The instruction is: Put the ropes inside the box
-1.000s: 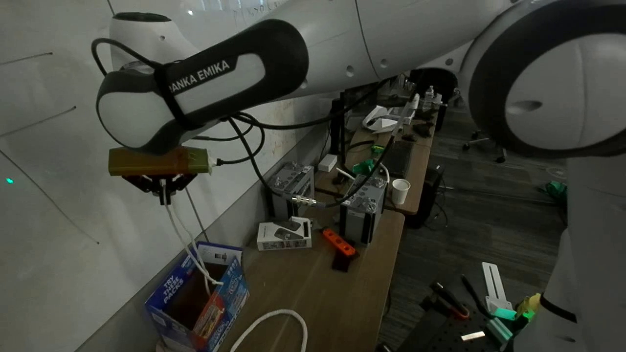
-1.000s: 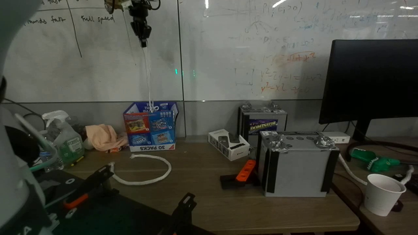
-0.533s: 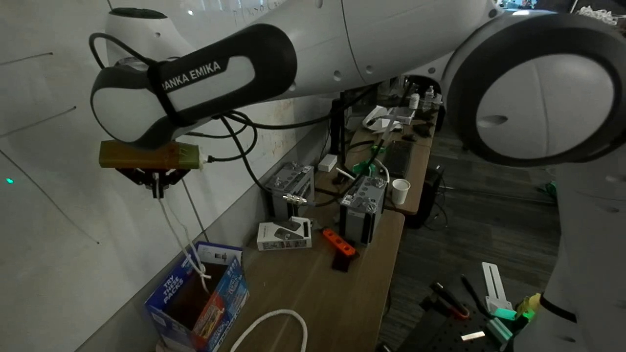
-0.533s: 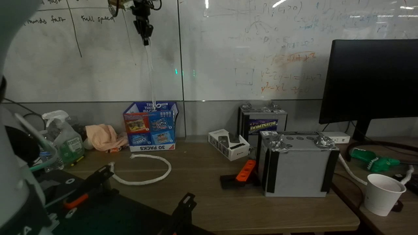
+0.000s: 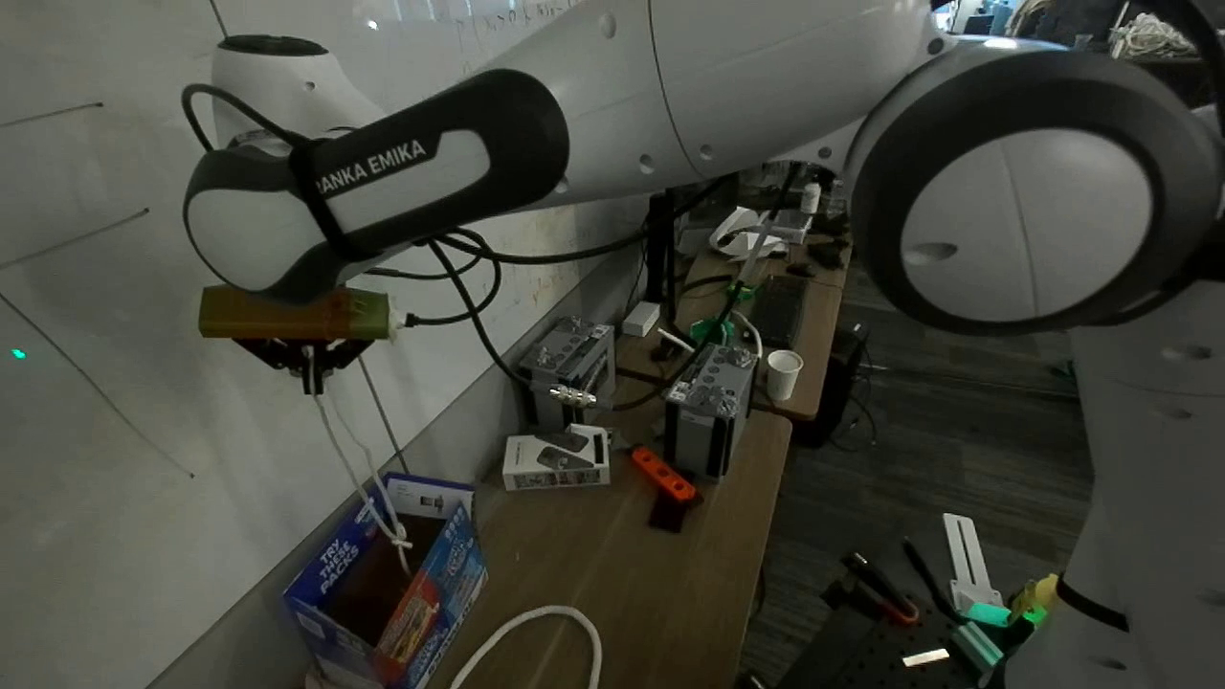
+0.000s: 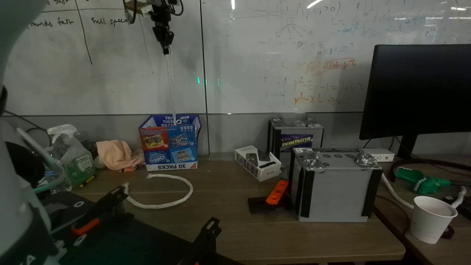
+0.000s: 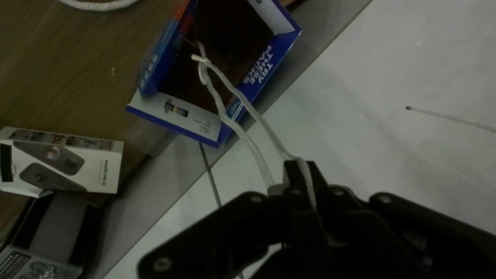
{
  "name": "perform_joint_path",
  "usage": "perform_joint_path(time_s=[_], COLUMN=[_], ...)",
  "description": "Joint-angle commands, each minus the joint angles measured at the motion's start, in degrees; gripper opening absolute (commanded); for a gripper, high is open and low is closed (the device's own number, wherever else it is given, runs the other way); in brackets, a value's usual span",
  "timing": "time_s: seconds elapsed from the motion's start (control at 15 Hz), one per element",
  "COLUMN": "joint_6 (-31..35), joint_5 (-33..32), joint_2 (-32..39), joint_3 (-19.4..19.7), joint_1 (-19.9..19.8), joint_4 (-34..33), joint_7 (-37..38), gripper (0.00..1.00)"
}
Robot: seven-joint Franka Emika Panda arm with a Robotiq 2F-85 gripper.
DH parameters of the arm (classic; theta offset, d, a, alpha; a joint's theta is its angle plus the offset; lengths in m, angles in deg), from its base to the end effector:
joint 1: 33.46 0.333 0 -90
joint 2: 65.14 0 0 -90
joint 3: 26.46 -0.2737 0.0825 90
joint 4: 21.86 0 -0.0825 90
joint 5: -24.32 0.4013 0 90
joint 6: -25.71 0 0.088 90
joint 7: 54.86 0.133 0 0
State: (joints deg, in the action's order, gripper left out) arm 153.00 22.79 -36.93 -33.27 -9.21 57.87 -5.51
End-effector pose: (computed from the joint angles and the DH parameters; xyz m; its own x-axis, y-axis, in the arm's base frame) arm 0.6384 0.3667 0.3958 0.9186 -0.3440 0.1945 -0.2860 -0.9184 -0.2736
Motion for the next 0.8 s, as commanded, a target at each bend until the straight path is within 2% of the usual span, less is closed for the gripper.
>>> perform_joint_path(time_s=[0.0,0.33,0.53,0.6,0.73], joint_6=[-1.0,-1.4,-6.2,-8.3,-11.2], joint_5=[-0.2,0.6,1.6,2.0,2.8], joint_2=[1.1,0.0,-2.0,-3.3,-6.4], joint_3=[0.1,-0.2,-1.0,-1.3,-1.9], joint_1=[0.3,-0.4,-1.6,-2.0,-3.0], joint_4=[-2.0,0.1,3.4,5.3,10.9], joint_7=[0.9,-0.2,-3.3,-4.7,-7.7], gripper=[0.34,0.72,0.94,0.99,1.00])
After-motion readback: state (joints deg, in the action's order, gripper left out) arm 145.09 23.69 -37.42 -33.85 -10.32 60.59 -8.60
